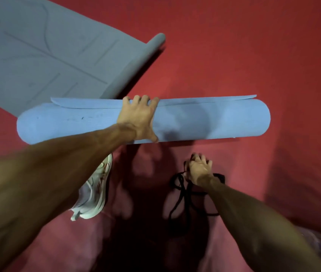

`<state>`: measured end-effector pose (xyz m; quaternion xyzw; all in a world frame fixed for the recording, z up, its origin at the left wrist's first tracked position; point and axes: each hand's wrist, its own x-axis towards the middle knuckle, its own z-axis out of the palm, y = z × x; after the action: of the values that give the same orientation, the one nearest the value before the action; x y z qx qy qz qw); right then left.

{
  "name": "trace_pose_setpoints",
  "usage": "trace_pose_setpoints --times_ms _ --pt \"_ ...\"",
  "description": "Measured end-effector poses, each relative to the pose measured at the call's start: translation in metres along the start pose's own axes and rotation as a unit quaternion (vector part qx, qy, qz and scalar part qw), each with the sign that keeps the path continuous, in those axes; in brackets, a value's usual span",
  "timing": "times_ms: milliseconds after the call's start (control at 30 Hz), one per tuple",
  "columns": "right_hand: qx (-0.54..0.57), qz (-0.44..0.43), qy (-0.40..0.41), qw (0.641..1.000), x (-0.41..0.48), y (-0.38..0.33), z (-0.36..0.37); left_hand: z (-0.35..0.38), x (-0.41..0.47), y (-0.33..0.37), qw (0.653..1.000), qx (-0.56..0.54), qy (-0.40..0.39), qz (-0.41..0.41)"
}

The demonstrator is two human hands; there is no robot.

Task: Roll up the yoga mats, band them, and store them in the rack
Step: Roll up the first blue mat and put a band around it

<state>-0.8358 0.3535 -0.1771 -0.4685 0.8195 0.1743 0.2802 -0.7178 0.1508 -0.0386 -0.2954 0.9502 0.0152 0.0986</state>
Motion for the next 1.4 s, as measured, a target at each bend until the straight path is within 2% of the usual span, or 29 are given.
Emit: trace_pose_setpoints --times_ms 67,133,200,267,400,533,600,667,800,867,933,1000,1067,1267,1400 --pt "0.034 -0.002 -0.011 0.999 -0.004 0.003 -0.011 -0.005 -0.006 -0.006 1.0 -0.012 0.005 -0.011" --pt "0.143 0.007 -0.038 0.989 -0.01 0.01 -0.032 -0.016 -0.012 -0.012 0.999 -0.026 0.011 -0.028" --pt "0.299 0.031 -0.062 0.952 -0.017 0.019 -0.055 -0.032 -0.016 -0.016 0.998 -0.041 0.023 -0.045" --pt "0.407 0.054 -0.073 0.909 -0.028 0.026 -0.078 -0.052 -0.021 -0.019 0.995 -0.061 0.037 -0.063" --pt "0.499 0.069 -0.033 0.863 -0.062 0.032 -0.124 -0.1 -0.034 -0.024 0.989 -0.098 0.072 -0.086" --pt "0.612 0.07 0.044 0.786 -0.097 0.029 -0.167 -0.144 -0.056 -0.03 0.98 -0.128 0.123 -0.095" --pt "0.672 0.056 0.071 0.735 -0.111 0.022 -0.191 -0.162 -0.07 -0.035 0.974 -0.142 0.144 -0.099" --pt "0.725 0.02 0.079 0.684 -0.123 0.01 -0.217 -0.179 -0.084 -0.04 0.969 -0.154 0.162 -0.105" --pt "0.824 -0.12 0.08 0.548 -0.139 -0.032 -0.275 -0.208 -0.108 -0.061 0.956 -0.189 0.192 -0.117" --pt "0.835 -0.208 0.062 0.506 -0.148 -0.061 -0.304 -0.221 -0.12 -0.079 0.949 -0.207 0.204 -0.124" --pt "0.836 -0.26 0.042 0.481 -0.156 -0.095 -0.328 -0.233 -0.132 -0.102 0.941 -0.219 0.219 -0.137" --pt "0.833 -0.275 0.039 0.479 -0.163 -0.129 -0.348 -0.243 -0.148 -0.128 0.932 -0.229 0.229 -0.161" --pt "0.821 -0.286 0.035 0.492 -0.172 -0.167 -0.367 -0.249 -0.167 -0.157 0.927 -0.234 0.236 -0.175" --pt "0.764 -0.294 0.057 0.571 -0.193 -0.285 -0.39 -0.243 -0.242 -0.238 0.911 -0.254 0.266 -0.185" --pt "0.693 -0.345 0.048 0.631 -0.21 -0.361 -0.39 -0.227 -0.304 -0.285 0.908 -0.258 0.247 -0.22"
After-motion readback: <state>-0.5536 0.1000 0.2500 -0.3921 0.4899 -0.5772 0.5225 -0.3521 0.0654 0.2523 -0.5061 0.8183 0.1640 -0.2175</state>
